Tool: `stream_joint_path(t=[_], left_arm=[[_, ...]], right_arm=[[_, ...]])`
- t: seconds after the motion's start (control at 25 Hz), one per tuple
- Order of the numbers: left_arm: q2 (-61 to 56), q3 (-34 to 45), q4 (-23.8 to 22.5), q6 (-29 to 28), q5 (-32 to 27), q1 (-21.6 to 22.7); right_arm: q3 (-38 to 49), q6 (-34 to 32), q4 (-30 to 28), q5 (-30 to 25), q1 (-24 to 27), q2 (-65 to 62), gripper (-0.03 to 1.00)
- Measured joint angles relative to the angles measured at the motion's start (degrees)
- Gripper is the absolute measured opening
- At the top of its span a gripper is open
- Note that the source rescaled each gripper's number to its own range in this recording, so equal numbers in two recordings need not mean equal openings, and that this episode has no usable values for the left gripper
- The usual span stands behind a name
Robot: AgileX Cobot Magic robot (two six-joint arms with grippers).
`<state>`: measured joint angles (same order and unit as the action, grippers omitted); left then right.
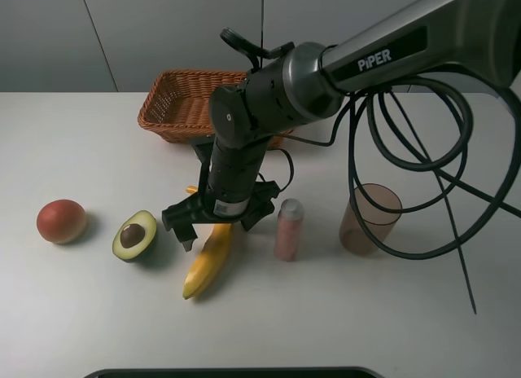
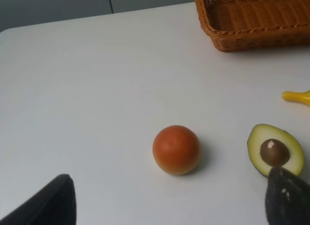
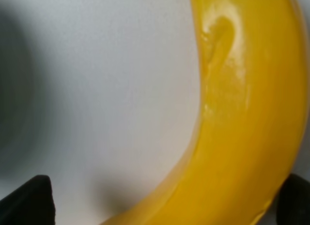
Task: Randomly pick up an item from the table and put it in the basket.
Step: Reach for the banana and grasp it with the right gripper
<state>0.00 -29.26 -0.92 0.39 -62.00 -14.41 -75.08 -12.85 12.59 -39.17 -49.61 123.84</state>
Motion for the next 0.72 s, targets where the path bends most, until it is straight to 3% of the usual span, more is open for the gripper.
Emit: stream_joint_path(t=[0.08, 0.16, 0.24, 0.32, 0.4, 0.72], left_arm=[[0.0, 0.0, 0.0, 0.0, 0.0, 0.0], [0.0, 0.0, 0.0, 0.0, 0.0, 0.0], [0.0, 0.0, 0.0, 0.0, 0.0, 0.0], [0.0, 0.0, 0.0, 0.0, 0.0, 0.0], [0.0, 0.0, 0.0, 0.0, 0.0, 0.0], [0.0, 0.0, 0.0, 0.0, 0.0, 0.0]], right_arm=[[-0.1, 0.0, 0.0, 0.1, 0.0, 0.0, 0.96], [-0.1, 0.0, 0.0, 0.4, 0.0, 0.1, 0.83], [-0.1, 0.0, 0.0, 0.3, 0.0, 0.3, 0.56], [-0.1, 0.0, 0.0, 0.3, 0.0, 0.6, 0.23], [-0.1, 0.0, 0.0, 0.5, 0.0, 0.7, 0.03], [-0.1, 0.0, 0.1, 0.8, 0.0, 0.7, 0.0]])
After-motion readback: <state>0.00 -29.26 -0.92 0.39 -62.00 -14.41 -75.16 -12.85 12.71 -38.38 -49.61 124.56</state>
